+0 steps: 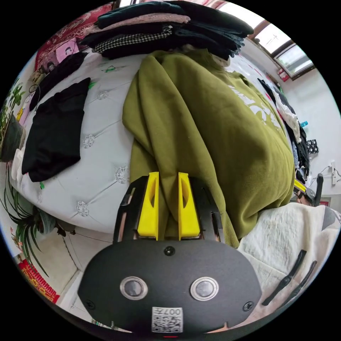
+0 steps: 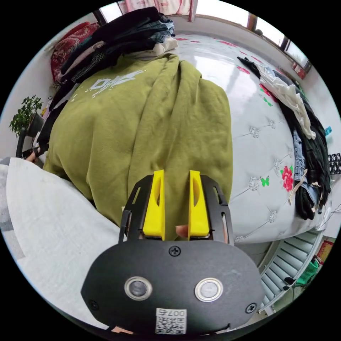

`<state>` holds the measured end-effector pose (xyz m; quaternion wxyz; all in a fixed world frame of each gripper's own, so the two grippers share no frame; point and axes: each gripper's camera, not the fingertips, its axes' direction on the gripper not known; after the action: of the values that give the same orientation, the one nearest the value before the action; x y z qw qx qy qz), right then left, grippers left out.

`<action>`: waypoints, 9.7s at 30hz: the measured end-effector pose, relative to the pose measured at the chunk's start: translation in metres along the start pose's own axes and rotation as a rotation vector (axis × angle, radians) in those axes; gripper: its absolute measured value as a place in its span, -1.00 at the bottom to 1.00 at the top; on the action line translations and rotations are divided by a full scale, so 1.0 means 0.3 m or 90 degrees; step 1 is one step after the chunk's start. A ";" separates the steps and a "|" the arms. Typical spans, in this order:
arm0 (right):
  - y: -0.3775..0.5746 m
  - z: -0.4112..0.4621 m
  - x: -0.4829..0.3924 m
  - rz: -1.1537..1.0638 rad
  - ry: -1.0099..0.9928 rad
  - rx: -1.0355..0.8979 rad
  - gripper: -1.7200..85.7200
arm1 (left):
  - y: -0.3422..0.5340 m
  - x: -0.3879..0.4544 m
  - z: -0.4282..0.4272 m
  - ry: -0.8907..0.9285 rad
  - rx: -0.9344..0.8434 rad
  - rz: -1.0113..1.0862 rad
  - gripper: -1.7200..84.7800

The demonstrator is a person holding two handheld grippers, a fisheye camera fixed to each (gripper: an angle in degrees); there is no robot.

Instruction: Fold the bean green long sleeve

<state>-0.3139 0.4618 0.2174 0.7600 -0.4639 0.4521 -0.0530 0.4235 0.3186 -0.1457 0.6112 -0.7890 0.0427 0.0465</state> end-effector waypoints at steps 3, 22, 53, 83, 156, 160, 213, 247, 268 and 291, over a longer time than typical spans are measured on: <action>-0.047 0.039 0.066 -0.005 0.007 -0.052 -0.87 | -0.078 0.013 0.038 -0.011 -0.027 0.049 -0.83; -0.133 -0.973 1.186 0.359 0.140 0.371 -0.90 | -0.448 -0.912 -0.906 -0.072 0.293 -0.282 -0.93; 0.956 -0.073 0.412 -0.100 -0.048 -0.089 -0.95 | 0.598 -0.524 -0.334 -0.013 -0.041 -0.015 -0.96; 0.762 0.462 -0.735 -0.423 0.382 -0.147 -0.97 | 0.358 -1.495 -0.534 0.182 0.270 -0.454 -0.74; 0.945 -0.594 1.831 0.736 -0.225 0.416 -0.79 | 0.384 0.180 0.573 -0.124 -0.061 -0.043 -0.98; 0.904 -0.543 1.899 0.750 -0.293 0.415 -0.92 | 0.348 0.226 0.582 -0.122 -0.064 -0.032 -0.98; 0.231 -0.517 0.623 -0.054 -0.144 0.310 -0.94 | -0.319 1.218 0.164 0.392 0.227 0.595 -0.98; -0.402 -0.041 -0.012 -0.314 -0.058 -0.061 -0.94 | 0.331 0.168 0.500 0.270 0.019 0.237 -0.83; 0.198 -0.889 1.280 0.320 -0.367 0.503 -0.97 | 0.390 0.155 0.288 0.330 0.100 0.294 -0.83; 0.606 -0.480 0.395 -0.214 -0.319 0.171 -0.86 | 0.437 0.142 0.325 0.244 0.032 0.062 -0.79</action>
<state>-0.4122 0.4105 -0.0182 0.8826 -0.4260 0.1575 -0.1210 0.4472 0.3800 -0.3013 0.6086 -0.7647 0.1976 -0.0758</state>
